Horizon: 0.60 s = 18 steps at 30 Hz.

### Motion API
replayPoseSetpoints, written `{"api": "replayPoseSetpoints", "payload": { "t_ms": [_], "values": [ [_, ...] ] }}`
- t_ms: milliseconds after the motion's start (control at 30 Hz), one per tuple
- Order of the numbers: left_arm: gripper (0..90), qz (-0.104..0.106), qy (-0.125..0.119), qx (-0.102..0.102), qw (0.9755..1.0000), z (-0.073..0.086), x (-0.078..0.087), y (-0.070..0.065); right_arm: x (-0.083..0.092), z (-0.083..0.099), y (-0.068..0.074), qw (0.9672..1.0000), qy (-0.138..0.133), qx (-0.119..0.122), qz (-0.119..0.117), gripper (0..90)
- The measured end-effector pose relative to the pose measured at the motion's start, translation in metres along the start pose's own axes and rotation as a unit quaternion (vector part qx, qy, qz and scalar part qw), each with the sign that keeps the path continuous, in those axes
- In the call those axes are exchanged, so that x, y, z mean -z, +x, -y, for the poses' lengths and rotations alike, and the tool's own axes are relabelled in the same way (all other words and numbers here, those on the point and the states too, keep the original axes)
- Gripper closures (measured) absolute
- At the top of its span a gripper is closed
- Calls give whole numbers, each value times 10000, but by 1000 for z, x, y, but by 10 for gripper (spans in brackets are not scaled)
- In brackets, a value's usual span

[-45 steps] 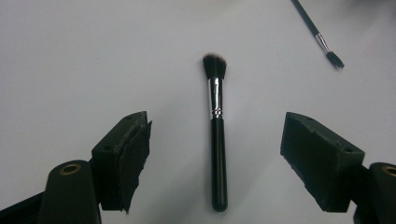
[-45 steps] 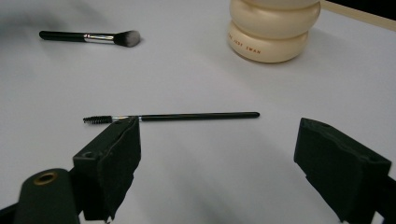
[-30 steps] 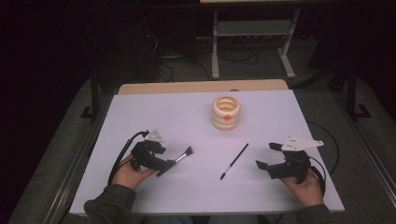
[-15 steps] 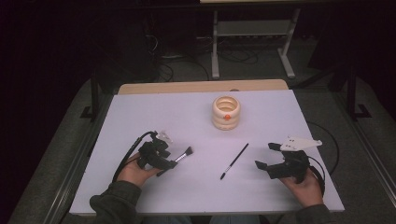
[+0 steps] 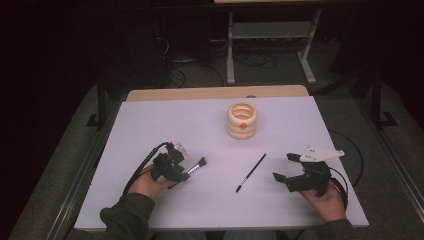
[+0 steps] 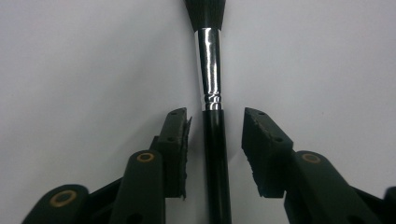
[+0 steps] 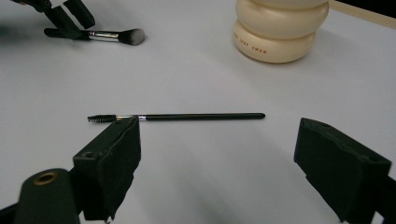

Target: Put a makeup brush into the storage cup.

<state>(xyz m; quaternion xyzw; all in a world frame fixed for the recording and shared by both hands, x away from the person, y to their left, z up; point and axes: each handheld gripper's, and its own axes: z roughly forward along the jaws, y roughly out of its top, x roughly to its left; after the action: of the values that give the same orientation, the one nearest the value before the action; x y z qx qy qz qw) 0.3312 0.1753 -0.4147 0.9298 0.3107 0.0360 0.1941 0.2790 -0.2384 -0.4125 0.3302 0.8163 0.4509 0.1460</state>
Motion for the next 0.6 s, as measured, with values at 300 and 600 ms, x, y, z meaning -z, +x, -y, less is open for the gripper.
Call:
{"api": "replayPoseSetpoints", "payload": {
  "t_ms": [300,600],
  "values": [
    [702,-219,300,-67,9993,-6,-6,-5,0,0,0,10000,-6,-10,11,138],
    [792,-335,504,40,9982,-12,-8,-8,1,0,1,10000,1,7,12,138]
  ]
}}
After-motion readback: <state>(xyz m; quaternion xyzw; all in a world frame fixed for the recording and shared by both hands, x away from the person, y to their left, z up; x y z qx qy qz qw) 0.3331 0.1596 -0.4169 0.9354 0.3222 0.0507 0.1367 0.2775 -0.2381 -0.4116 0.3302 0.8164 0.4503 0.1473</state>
